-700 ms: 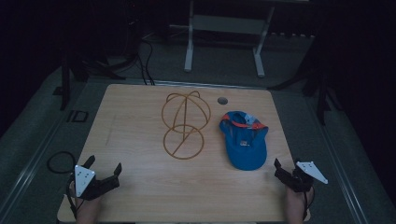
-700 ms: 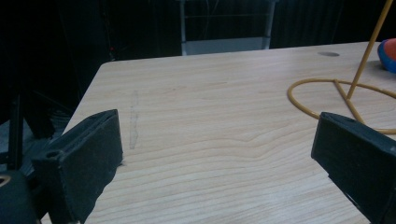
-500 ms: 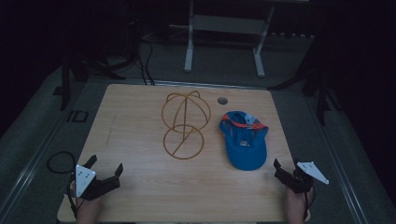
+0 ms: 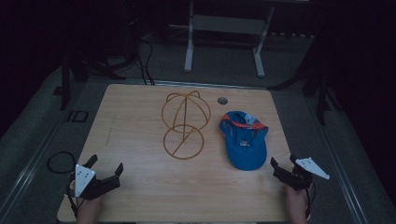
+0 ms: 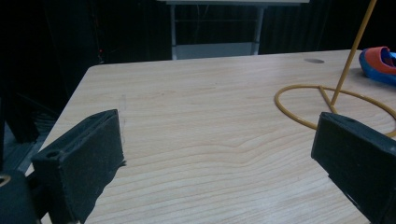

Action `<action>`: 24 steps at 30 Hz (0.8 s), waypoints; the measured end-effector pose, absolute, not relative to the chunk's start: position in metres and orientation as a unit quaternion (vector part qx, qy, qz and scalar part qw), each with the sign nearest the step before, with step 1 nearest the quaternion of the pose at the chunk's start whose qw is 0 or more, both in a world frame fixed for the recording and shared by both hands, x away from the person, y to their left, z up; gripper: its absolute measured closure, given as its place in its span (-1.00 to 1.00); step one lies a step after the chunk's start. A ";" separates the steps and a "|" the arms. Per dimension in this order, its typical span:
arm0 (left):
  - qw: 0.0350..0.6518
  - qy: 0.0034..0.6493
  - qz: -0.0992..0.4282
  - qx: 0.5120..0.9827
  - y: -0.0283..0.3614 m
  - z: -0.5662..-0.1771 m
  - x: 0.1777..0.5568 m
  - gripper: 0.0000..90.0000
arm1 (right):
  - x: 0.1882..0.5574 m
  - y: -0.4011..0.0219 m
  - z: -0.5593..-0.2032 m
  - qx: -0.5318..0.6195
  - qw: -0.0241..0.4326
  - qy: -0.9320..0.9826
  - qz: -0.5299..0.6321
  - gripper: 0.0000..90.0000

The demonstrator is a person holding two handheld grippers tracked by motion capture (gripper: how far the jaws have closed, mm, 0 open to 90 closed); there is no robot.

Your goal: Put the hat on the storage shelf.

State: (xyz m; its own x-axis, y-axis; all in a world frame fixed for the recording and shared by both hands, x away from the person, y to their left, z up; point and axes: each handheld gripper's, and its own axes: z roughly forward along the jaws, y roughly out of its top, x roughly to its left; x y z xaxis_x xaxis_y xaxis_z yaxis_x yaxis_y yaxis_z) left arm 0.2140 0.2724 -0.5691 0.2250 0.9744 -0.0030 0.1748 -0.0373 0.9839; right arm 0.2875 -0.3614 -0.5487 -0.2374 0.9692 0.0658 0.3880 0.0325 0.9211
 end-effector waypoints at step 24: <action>0.519 0.461 0.370 0.617 0.263 -0.568 0.216 -0.94 | 0.364 -0.333 -0.488 0.492 0.266 0.676 0.480 -0.70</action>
State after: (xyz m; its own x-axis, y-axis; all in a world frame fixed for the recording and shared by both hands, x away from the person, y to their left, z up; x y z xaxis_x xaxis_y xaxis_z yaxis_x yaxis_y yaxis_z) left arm 0.2158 0.2628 -0.5681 0.3006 0.9535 -0.0232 0.1850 -0.0344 0.9821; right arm 0.3637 -0.3328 -0.4876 -0.3739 0.9205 0.1134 0.4103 0.0544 0.9103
